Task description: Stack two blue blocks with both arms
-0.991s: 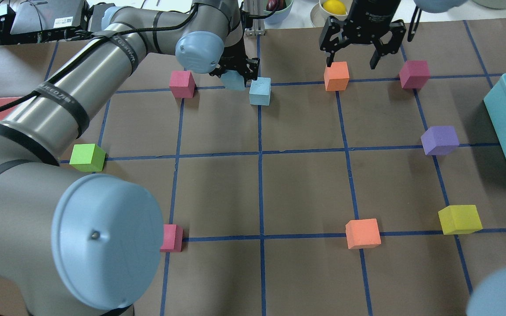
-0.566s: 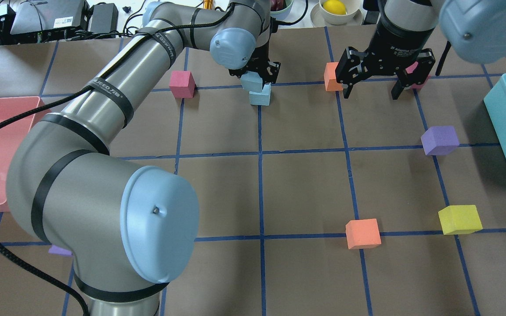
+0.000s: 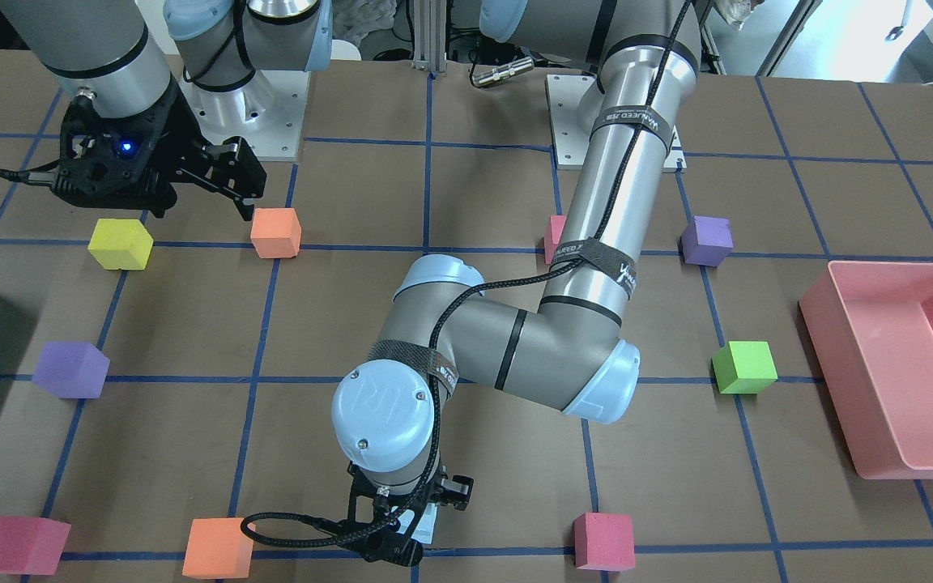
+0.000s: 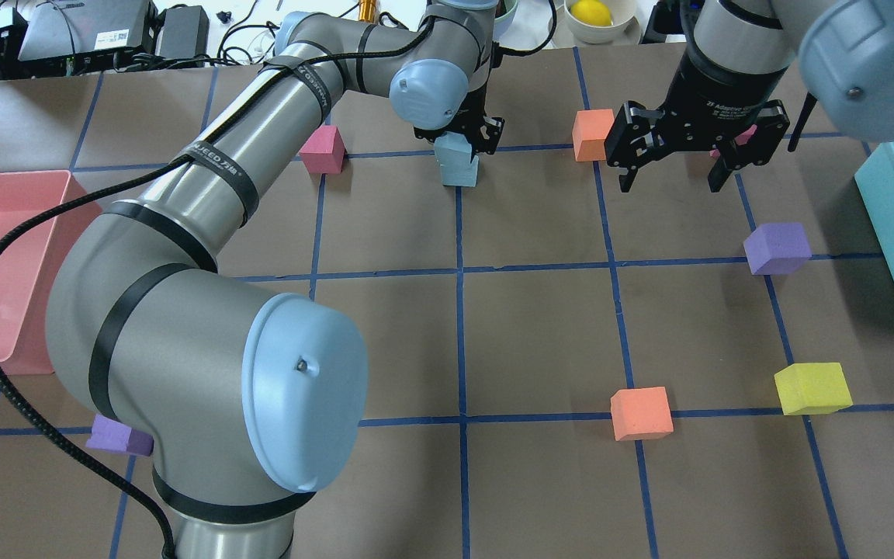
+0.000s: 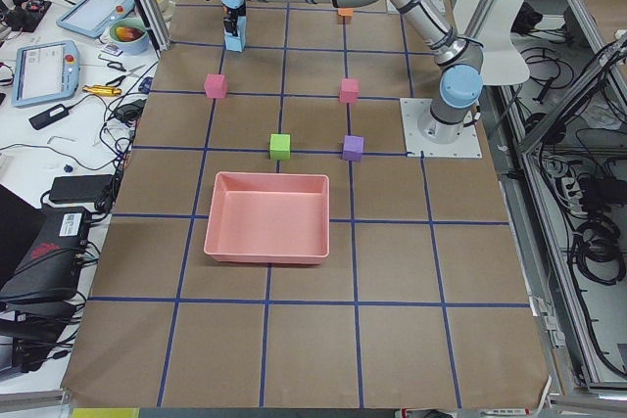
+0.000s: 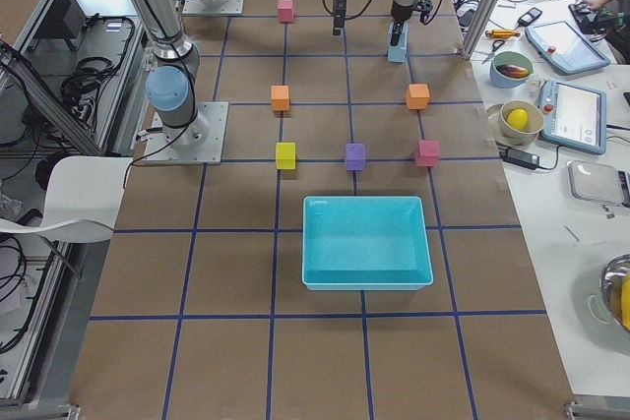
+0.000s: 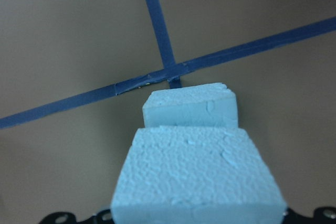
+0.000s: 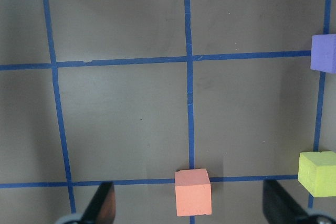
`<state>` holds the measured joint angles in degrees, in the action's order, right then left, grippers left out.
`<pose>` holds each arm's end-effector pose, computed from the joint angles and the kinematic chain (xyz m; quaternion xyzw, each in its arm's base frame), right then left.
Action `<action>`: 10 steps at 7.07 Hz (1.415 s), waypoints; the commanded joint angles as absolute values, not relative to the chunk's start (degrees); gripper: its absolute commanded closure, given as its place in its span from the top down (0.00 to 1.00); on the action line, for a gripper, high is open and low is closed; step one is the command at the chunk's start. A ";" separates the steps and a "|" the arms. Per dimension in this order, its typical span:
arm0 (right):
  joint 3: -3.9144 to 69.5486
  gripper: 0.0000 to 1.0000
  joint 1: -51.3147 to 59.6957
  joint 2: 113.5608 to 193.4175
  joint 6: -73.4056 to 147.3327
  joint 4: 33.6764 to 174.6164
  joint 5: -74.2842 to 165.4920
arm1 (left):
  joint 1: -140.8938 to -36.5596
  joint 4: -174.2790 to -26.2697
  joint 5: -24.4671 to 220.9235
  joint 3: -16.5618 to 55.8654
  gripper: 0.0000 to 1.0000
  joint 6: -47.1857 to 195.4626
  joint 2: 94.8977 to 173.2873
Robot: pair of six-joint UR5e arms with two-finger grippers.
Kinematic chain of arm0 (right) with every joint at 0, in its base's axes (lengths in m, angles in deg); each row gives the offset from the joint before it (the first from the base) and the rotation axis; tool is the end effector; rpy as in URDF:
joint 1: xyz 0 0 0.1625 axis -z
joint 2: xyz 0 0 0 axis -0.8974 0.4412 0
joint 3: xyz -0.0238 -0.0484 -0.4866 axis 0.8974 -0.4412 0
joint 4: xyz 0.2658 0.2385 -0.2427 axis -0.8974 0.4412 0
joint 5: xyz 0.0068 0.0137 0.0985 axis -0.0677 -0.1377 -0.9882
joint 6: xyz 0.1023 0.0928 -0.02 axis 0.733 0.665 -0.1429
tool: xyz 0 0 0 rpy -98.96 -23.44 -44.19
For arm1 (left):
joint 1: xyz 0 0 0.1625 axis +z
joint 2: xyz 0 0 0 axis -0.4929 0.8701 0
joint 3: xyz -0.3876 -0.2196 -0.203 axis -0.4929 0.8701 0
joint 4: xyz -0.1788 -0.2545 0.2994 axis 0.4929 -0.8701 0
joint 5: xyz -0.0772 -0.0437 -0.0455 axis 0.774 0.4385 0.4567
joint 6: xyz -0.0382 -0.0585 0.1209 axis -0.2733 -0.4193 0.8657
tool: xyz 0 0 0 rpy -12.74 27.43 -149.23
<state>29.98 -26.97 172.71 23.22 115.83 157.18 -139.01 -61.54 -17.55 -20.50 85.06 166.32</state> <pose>0.1439 -0.5101 0.5006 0.0175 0.9995 0.0232 0.0120 -0.4109 -0.7931 0.2357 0.1363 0.9900 -0.0059 0.0366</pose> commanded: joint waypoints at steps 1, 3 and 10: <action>32.36 1.00 -26.88 174.29 23.27 116.60 157.65 | -138.95 -61.60 -17.26 -21.13 0.55 82.91 166.96; 32.55 1.00 -26.27 174.74 22.14 116.61 158.89 | -138.95 -61.69 -17.35 -21.05 0.60 82.02 167.23; 33.34 1.00 -25.83 176.23 21.87 115.82 158.80 | -137.65 -72.19 -11.66 -20.09 1.00 82.88 157.96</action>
<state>33.31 -25.78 176.17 21.84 115.85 158.83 -138.45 -66.87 -14.48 -20.77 82.22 162.45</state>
